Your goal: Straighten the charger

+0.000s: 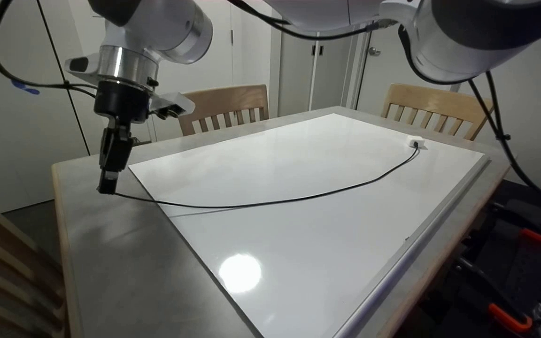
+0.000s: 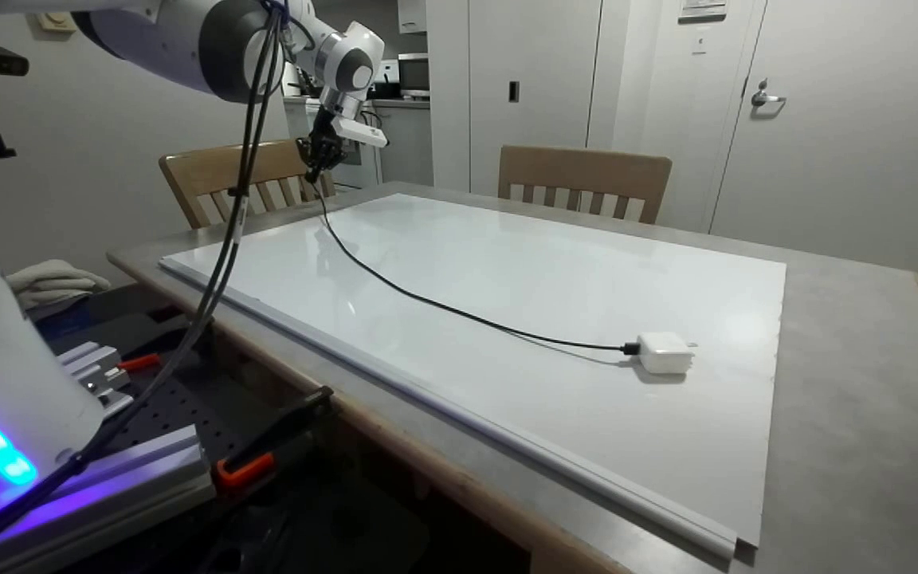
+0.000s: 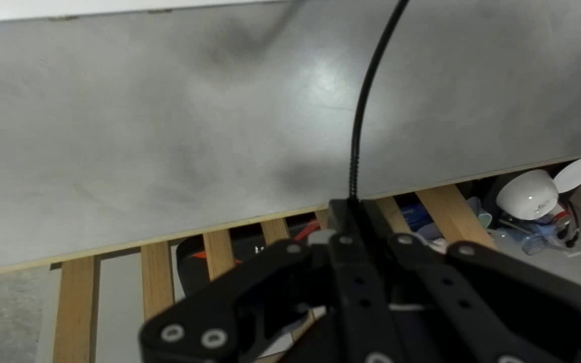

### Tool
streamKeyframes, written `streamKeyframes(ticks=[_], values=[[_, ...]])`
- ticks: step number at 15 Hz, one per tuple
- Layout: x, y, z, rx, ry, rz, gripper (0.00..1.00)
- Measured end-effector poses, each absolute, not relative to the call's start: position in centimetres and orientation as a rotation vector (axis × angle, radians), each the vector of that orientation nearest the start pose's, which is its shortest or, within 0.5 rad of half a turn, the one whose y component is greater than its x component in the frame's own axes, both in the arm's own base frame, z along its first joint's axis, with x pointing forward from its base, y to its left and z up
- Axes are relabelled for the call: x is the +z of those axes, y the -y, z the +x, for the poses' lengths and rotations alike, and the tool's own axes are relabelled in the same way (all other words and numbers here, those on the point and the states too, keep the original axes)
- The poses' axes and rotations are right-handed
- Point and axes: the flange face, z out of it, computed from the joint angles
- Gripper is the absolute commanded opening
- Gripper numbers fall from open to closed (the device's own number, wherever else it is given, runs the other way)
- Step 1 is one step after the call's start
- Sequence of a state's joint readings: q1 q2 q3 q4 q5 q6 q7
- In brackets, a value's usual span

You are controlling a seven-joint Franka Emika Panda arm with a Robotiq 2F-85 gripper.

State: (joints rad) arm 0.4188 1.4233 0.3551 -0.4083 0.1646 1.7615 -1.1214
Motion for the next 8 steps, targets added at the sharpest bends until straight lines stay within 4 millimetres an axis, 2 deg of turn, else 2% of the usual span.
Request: streamKeyframes(ticks=[1, 2, 3, 4, 5, 8], values=[[18.89, -42.65, 67.91, -0.142, 1.873, -1.837, 0.02], [18.86, -42.71, 67.8, -0.144, 1.882, -1.814, 0.07], [18.78, -42.75, 67.75, -0.15, 1.887, -1.795, 0.33], [18.63, -42.76, 67.7, -0.154, 1.892, -1.777, 0.32], [18.56, -42.75, 67.61, -0.152, 1.897, -1.759, 0.36], [18.37, -42.84, 67.37, -0.154, 1.914, -1.714, 0.58]])
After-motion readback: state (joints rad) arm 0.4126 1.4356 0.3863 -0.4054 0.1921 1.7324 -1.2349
